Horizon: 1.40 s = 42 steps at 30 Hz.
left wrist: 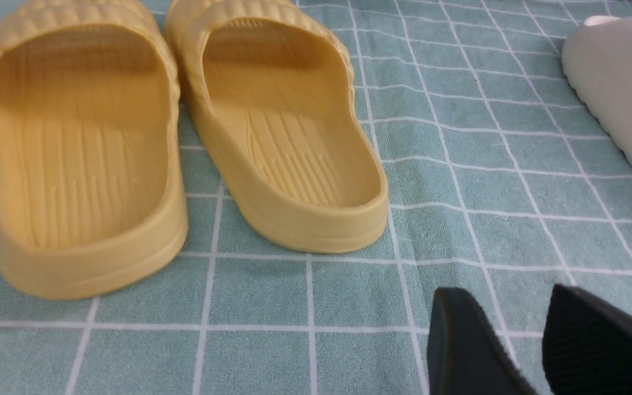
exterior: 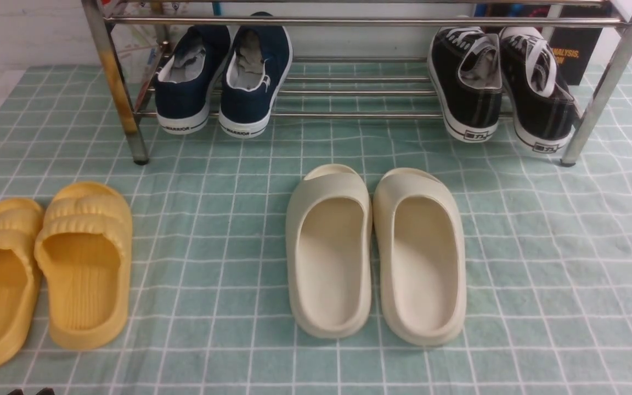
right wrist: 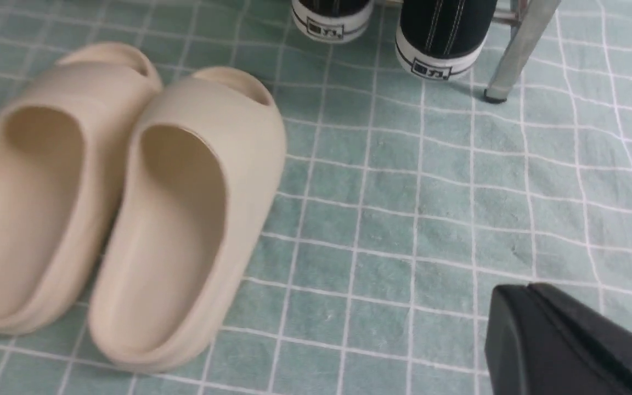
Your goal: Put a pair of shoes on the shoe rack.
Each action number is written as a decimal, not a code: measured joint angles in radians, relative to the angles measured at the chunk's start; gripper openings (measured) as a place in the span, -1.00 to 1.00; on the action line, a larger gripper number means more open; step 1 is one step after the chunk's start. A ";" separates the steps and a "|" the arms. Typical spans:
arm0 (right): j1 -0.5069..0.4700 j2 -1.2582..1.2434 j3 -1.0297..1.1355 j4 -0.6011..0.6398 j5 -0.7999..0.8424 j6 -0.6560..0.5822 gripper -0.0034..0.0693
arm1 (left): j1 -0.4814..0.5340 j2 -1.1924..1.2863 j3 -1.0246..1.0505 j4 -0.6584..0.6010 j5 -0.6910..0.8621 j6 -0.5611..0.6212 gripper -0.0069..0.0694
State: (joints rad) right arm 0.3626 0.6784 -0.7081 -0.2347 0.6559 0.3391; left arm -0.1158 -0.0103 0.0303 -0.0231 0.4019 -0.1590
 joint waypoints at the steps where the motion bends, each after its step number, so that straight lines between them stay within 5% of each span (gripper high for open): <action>1: 0.000 -0.094 0.119 -0.010 -0.098 0.005 -0.90 | 0.000 0.000 0.000 0.000 0.000 0.000 -0.19; 13: 0.000 -0.408 0.671 -0.029 -0.837 0.007 -0.89 | 0.000 0.000 0.000 0.000 0.000 0.000 -0.19; 16: 0.000 -0.420 0.724 -0.033 -0.898 0.007 -0.88 | 0.000 0.000 0.000 0.000 0.000 0.000 -0.19; 24: -0.004 -0.467 0.733 -0.033 -0.786 0.002 -0.87 | 0.000 0.000 0.000 0.000 0.000 0.000 -0.19; 32: -0.228 -0.688 0.733 0.223 -0.427 -0.217 -0.86 | 0.000 -0.001 0.000 0.000 -0.001 0.000 -0.19; 42: -0.293 -0.688 0.732 0.253 -0.305 -0.240 -0.86 | 0.000 -0.001 0.000 0.000 0.000 0.000 -0.19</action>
State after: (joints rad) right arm 0.0701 -0.0100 0.0236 0.0181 0.3513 0.0991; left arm -0.1158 -0.0114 0.0303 -0.0231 0.4017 -0.1590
